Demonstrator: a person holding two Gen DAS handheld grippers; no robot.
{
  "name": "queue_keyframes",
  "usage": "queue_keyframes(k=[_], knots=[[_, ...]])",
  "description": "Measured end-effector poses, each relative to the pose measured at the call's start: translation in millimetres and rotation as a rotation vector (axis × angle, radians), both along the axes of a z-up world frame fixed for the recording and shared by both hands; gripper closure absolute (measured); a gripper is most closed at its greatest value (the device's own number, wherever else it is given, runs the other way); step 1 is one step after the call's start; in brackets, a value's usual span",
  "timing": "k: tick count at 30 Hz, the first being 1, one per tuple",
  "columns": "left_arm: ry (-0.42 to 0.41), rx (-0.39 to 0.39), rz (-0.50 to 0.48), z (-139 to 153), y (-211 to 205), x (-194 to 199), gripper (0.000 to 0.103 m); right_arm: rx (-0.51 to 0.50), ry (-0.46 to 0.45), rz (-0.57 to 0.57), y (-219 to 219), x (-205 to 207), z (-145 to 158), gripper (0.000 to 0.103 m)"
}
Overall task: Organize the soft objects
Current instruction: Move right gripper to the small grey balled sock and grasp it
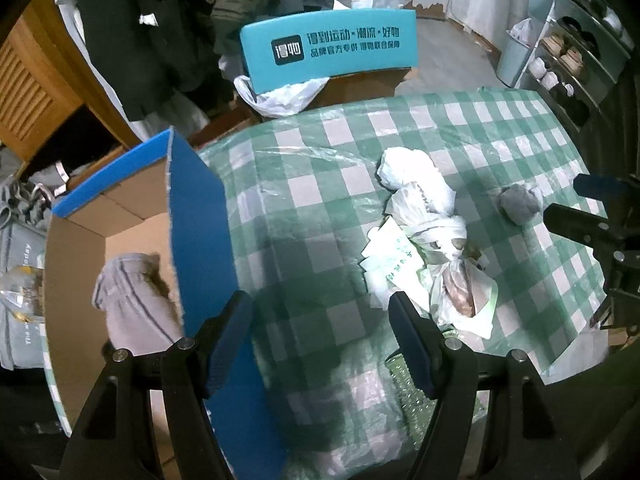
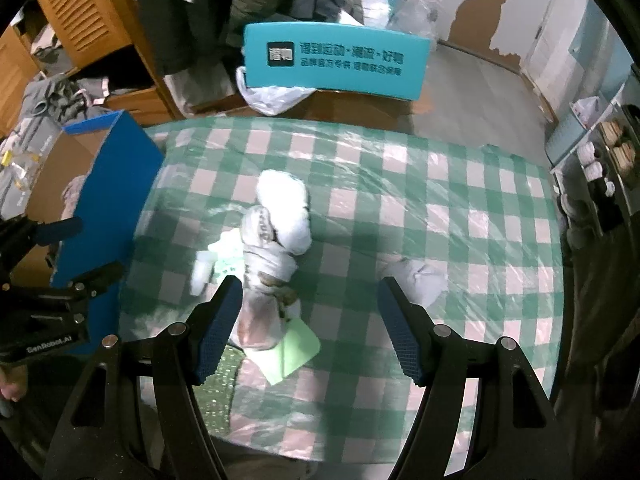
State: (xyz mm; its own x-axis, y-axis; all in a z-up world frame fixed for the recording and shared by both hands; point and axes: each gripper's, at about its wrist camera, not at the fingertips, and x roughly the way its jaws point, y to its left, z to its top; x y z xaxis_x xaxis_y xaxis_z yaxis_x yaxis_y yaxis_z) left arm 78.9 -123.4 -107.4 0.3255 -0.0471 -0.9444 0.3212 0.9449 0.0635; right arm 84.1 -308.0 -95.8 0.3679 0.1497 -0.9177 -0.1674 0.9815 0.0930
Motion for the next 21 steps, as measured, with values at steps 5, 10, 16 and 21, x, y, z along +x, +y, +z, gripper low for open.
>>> queue_keyframes(k=[5,10,16,21], knots=[[0.025,-0.001,0.001,-10,-9,6,0.031,-0.014,0.033,-0.036,-17,4,-14,0.033],[0.056,-0.012,0.004,-23,-18,13,0.031,-0.037,0.060,-0.062,-30,8,-25,0.027],[0.089,-0.024,0.020,-37,-23,24,0.031,-0.042,0.094,-0.113,-53,18,-40,0.027],[0.104,-0.023,0.033,-46,-23,35,0.031,-0.052,0.140,-0.142,-69,31,-55,0.026]])
